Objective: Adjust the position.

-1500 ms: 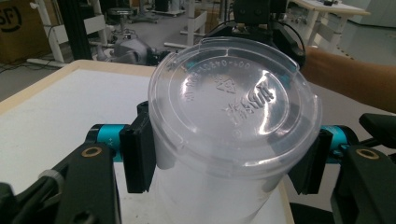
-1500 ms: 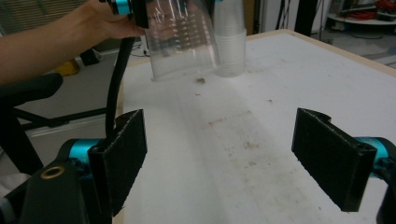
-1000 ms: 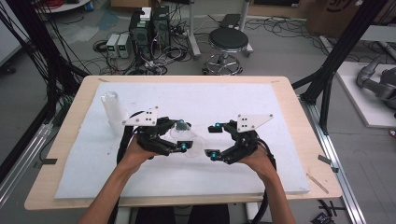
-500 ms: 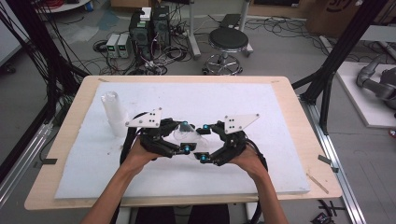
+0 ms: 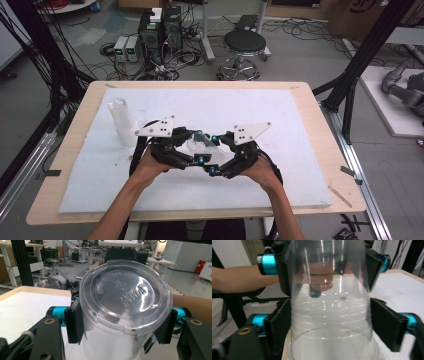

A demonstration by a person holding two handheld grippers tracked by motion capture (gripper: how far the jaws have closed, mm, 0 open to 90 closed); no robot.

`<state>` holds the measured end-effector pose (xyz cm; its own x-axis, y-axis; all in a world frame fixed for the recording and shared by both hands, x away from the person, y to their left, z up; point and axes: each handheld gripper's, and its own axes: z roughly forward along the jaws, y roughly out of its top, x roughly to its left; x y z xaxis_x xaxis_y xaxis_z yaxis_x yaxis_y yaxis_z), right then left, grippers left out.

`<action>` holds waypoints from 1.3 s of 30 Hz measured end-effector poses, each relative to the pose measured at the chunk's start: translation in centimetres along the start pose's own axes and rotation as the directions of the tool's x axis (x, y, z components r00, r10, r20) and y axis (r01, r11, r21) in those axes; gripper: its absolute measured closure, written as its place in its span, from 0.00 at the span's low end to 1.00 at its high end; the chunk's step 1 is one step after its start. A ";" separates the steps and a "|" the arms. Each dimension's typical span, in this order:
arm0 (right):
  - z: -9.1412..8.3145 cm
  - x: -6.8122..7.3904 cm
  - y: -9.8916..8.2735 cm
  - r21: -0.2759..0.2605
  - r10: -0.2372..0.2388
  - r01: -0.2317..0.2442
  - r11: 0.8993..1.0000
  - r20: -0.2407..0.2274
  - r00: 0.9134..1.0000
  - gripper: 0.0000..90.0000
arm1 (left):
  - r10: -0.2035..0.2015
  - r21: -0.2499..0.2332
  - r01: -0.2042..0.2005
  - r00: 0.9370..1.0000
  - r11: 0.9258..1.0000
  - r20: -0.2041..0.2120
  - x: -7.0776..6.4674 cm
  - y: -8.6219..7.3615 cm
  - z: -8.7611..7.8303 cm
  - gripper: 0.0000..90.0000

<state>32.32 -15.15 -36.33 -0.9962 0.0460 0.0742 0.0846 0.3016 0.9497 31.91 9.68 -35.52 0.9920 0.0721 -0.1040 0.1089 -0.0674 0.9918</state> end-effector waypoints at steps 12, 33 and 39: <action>0.2 0.1 0.0 0.018 -0.011 0.011 1.000 0.003 1.000 0.31 | -0.001 0.001 0.001 1.000 1.000 -0.001 0.0 0.0 -0.1 0.41; 0.1 0.0 0.0 0.038 -0.024 0.023 0.999 0.029 0.999 0.37 | 0.031 0.072 -0.028 0.998 0.997 -0.050 -0.3 0.3 -0.8 0.07; -0.5 0.3 0.4 0.149 -0.020 0.012 0.989 0.049 0.999 0.37 | 0.093 0.310 -0.060 0.991 0.949 -0.093 -0.6 1.8 -2.3 0.07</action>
<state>32.10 -15.45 -35.78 -0.9954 0.0871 0.0403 0.0748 0.4403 0.8947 31.36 11.76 -33.51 0.9874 0.1581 -0.0039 0.0640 -0.3769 0.9240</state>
